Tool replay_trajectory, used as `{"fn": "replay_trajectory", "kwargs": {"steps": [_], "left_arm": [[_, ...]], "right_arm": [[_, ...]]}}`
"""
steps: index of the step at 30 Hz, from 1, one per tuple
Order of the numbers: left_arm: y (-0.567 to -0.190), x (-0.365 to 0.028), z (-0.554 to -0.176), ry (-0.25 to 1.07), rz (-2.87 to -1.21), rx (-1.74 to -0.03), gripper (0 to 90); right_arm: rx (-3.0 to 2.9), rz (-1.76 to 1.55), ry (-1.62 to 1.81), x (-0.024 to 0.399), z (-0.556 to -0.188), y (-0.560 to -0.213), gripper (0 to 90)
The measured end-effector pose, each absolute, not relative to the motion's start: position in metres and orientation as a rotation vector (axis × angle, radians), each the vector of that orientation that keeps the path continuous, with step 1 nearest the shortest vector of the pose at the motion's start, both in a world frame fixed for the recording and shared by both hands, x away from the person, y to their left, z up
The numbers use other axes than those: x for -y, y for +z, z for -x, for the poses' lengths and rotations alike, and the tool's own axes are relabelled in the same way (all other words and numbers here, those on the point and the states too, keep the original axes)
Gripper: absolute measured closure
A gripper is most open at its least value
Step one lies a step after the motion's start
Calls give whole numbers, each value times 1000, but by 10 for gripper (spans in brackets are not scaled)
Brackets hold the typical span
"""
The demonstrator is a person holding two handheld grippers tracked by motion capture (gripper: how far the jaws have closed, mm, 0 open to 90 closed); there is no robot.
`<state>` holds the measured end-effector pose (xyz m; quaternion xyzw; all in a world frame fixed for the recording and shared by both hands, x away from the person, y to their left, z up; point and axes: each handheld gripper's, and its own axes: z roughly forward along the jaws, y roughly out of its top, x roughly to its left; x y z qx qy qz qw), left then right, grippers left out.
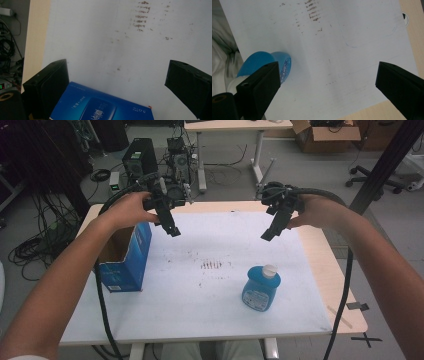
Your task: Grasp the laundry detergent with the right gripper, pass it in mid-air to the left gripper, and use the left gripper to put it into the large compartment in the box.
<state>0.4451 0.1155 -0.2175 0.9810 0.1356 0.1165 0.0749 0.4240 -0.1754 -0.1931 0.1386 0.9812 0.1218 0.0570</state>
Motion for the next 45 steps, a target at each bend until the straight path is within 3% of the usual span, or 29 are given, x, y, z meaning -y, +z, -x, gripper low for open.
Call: {"fn": "replay_trajectory", "kwargs": {"steps": [27,45], "left_arm": [[-218,-113,-442,349,-2938,-395,52],[-220,-105,-439,356,-2945,-362,53]], "right_arm": [[-2933,-491,420,210,-391,-169,53],[-2884,-583,488,246,-352,-188,50]]}}
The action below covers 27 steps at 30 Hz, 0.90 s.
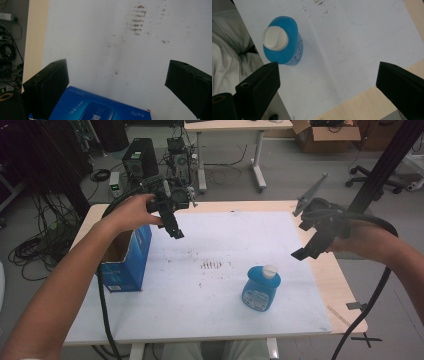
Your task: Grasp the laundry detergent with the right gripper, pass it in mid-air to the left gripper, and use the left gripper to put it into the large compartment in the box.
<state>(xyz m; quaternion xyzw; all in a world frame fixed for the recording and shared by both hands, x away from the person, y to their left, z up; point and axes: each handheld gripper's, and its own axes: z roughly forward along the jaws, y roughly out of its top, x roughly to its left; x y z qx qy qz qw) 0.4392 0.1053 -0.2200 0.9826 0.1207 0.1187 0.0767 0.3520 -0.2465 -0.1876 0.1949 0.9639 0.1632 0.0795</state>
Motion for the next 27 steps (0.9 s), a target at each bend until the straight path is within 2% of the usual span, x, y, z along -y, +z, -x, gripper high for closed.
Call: {"fn": "replay_trajectory", "kwargs": {"steps": [10,27], "left_arm": [[-221,-102,-437,361,-2938,-357,53],[-220,-99,-436,379,-2953,-344,53]], "right_arm": [[-2881,-686,550,260,-330,-207,49],[-2884,-769,614,258,-306,-230,48]]}}
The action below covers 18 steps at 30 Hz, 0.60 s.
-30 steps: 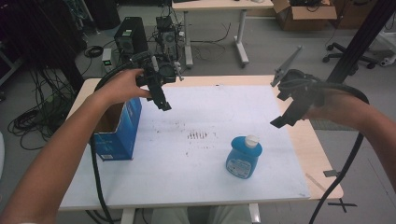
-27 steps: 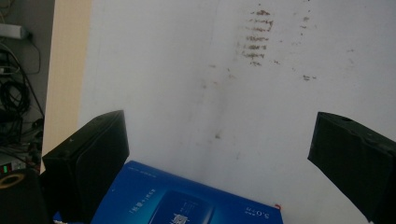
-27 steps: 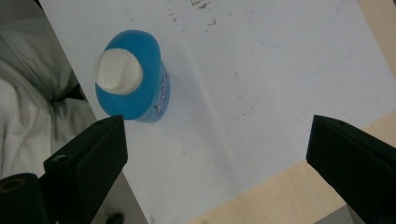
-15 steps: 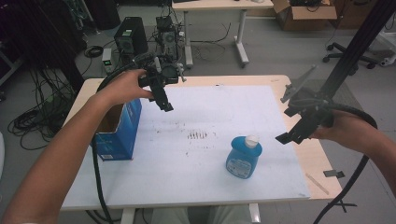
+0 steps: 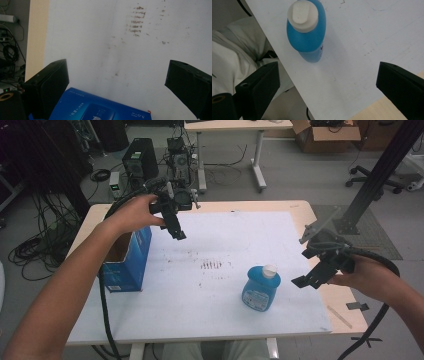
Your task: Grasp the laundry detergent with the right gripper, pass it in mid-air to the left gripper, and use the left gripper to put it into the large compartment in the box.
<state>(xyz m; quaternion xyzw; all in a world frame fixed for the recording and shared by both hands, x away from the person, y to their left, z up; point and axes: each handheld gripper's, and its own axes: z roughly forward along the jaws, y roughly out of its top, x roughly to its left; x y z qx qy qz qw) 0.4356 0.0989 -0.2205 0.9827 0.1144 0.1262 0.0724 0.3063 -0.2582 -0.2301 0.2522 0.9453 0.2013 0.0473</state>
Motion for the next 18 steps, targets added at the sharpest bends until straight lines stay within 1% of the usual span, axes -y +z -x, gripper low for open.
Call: {"fn": "replay_trajectory", "kwargs": {"steps": [18], "left_arm": [[-223,-97,-436,373,-2955,-338,54]], "right_arm": [[-2854,-782,732,255,-291,-252,49]]}}
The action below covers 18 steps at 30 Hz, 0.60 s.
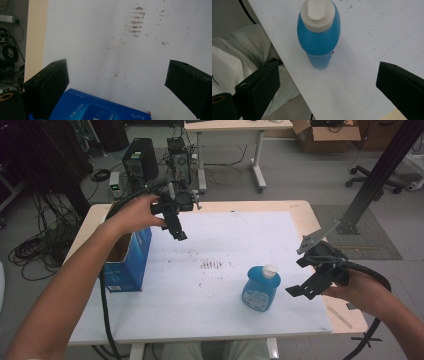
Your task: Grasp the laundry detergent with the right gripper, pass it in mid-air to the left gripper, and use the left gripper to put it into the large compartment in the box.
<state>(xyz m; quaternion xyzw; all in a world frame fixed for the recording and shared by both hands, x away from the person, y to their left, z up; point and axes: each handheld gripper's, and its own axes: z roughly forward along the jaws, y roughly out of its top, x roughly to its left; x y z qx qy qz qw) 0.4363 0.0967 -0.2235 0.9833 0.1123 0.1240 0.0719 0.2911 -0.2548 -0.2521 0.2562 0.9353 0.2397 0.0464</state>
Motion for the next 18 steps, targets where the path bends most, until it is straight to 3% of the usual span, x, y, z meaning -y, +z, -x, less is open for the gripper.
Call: {"fn": "replay_trajectory", "kwargs": {"steps": [18], "left_arm": [[-224,-100,-437,370,-2947,-355,53]], "right_arm": [[-2772,-745,847,258,-280,-279,49]]}}
